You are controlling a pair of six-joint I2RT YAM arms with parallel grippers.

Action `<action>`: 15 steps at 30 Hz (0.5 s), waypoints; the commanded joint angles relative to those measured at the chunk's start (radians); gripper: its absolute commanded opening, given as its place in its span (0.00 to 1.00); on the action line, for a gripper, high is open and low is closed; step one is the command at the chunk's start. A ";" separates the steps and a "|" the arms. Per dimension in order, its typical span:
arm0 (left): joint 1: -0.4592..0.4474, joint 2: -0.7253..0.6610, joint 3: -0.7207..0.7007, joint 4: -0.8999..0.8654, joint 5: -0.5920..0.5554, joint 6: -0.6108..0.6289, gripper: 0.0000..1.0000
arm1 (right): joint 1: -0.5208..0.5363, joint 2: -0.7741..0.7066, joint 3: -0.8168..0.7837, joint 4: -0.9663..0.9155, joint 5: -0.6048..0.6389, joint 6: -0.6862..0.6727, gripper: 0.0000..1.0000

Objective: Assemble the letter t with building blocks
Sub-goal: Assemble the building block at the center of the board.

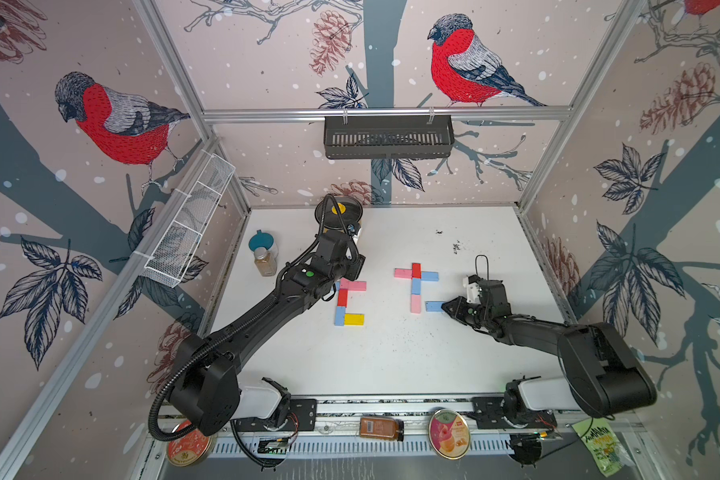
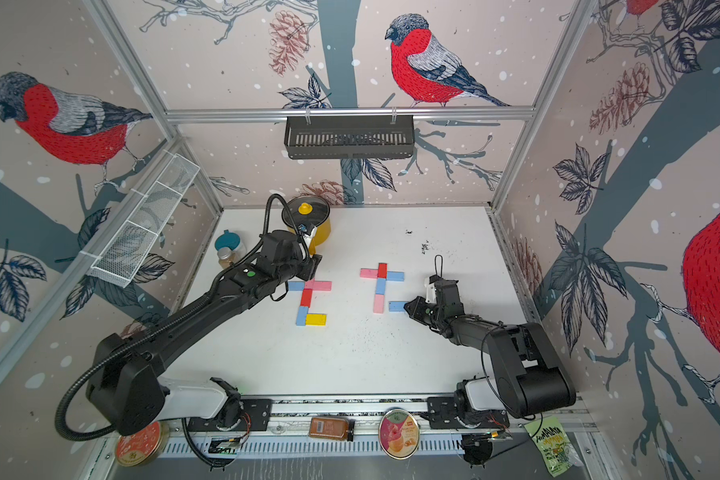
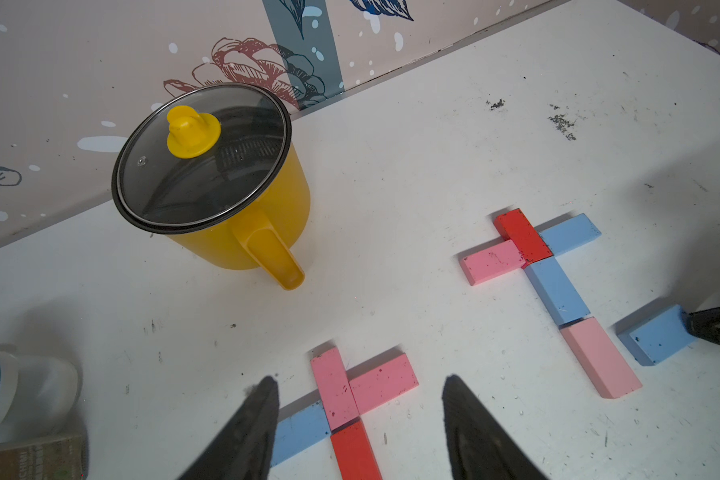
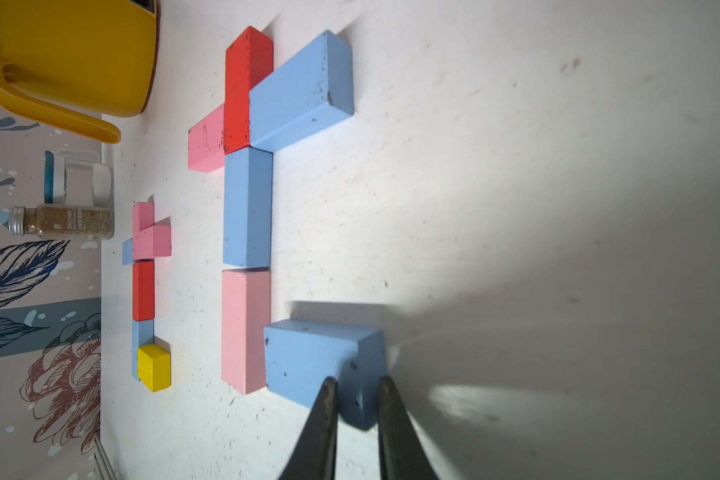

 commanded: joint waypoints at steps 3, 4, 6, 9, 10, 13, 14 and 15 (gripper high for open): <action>0.003 0.003 0.001 0.021 0.011 0.009 0.63 | 0.012 0.002 0.000 -0.005 -0.010 -0.017 0.19; 0.003 0.005 0.001 0.020 0.011 0.010 0.63 | 0.015 0.004 0.001 -0.006 -0.013 -0.020 0.19; 0.002 0.006 0.002 0.018 0.011 0.010 0.63 | 0.020 0.007 0.004 -0.012 -0.015 -0.025 0.19; 0.002 0.006 0.003 0.017 0.011 0.010 0.63 | 0.029 0.011 0.003 -0.012 -0.019 -0.026 0.19; 0.003 0.008 0.004 0.017 0.011 0.010 0.63 | 0.031 0.011 0.001 -0.013 -0.019 -0.025 0.19; 0.003 0.008 0.003 0.017 0.014 0.010 0.62 | 0.039 0.009 -0.002 -0.012 -0.014 -0.018 0.19; 0.003 0.009 0.003 0.018 0.013 0.010 0.63 | 0.040 0.007 -0.003 -0.013 -0.009 -0.015 0.19; 0.002 0.009 0.003 0.018 0.015 0.010 0.62 | 0.040 0.006 -0.005 -0.013 -0.007 -0.010 0.19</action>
